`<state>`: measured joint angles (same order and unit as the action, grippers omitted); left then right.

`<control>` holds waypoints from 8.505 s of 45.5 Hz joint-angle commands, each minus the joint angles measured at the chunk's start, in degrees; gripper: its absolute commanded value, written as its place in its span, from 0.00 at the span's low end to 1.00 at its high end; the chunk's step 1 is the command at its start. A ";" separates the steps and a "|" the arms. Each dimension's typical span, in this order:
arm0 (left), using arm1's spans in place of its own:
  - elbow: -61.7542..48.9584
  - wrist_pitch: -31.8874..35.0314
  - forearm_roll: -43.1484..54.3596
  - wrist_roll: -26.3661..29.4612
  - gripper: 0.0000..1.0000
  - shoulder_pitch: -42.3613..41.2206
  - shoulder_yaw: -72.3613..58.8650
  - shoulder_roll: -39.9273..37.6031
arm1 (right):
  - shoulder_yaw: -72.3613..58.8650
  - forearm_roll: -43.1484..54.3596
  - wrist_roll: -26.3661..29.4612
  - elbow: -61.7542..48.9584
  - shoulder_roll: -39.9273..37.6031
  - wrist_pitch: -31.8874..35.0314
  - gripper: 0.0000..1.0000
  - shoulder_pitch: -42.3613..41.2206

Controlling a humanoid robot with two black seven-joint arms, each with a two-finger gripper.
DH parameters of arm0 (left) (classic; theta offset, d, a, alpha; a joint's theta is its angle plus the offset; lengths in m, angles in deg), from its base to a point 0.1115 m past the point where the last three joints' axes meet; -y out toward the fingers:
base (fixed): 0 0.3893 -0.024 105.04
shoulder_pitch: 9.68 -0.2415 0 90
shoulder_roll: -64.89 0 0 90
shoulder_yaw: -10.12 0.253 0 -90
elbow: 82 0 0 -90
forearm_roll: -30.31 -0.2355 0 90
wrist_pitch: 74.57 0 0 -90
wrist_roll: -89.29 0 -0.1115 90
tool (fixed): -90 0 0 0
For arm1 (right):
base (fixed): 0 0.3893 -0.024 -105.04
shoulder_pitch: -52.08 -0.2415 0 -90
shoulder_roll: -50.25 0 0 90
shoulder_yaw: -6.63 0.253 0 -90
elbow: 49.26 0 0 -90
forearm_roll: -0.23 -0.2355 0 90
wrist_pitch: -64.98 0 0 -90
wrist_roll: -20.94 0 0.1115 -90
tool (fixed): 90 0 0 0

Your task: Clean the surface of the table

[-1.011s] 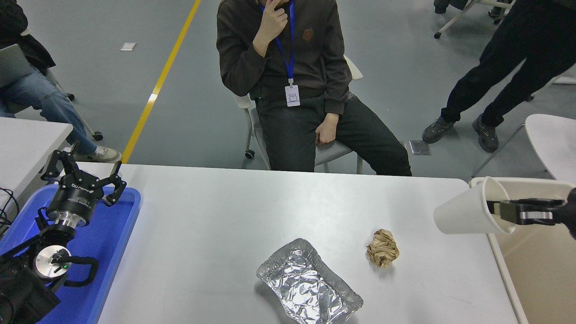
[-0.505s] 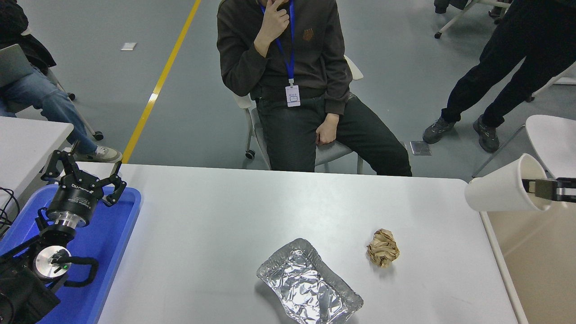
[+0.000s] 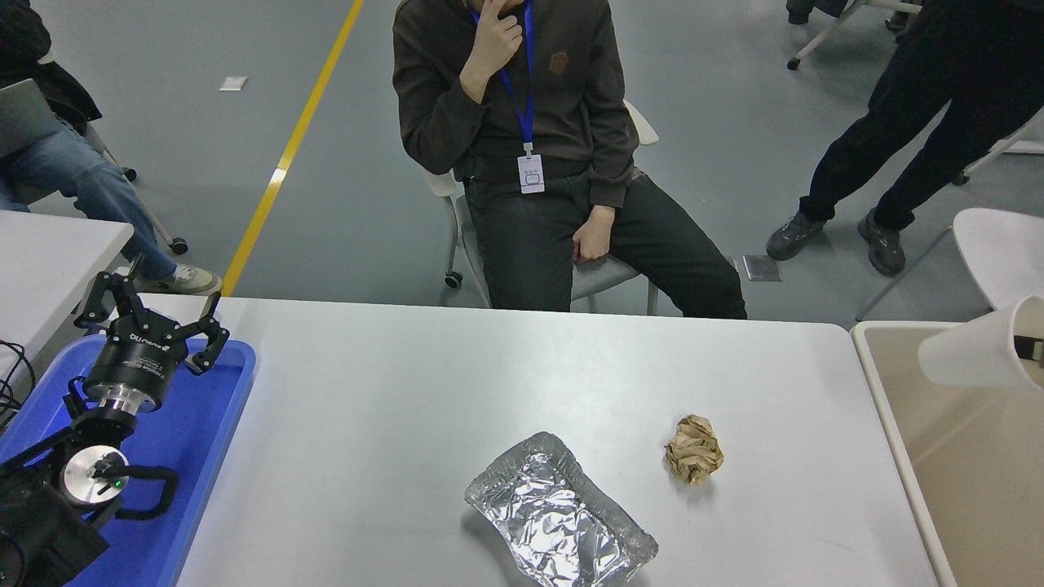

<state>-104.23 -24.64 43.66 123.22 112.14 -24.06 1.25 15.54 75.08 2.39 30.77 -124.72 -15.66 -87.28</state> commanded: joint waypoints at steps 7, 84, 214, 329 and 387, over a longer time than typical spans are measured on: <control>0.00 0.00 0.00 0.00 1.00 0.00 0.00 0.00 | -3.38 -1.89 -0.09 -8.48 1.30 -3.20 0.00 0.85; 0.00 0.00 0.00 0.00 1.00 0.00 0.00 0.00 | -25.96 -23.33 -9.85 -83.19 51.83 -10.06 0.00 14.82; 0.00 0.09 0.00 0.09 1.00 0.00 0.00 0.00 | 49.00 -55.59 2.20 -31.52 46.64 -9.35 0.99 24.57; 0.00 0.00 0.00 0.00 1.00 0.00 0.00 0.00 | 15.08 -12.54 -5.89 0.74 43.31 -10.41 0.99 13.42; 0.00 0.00 0.00 0.00 1.00 0.00 0.00 0.00 | -27.11 17.36 0.96 -10.42 63.79 -11.02 0.97 -17.26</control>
<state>-104.23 -24.65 43.66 123.21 112.14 -24.06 1.25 -6.11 90.96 0.30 24.93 -65.28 -26.65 -102.43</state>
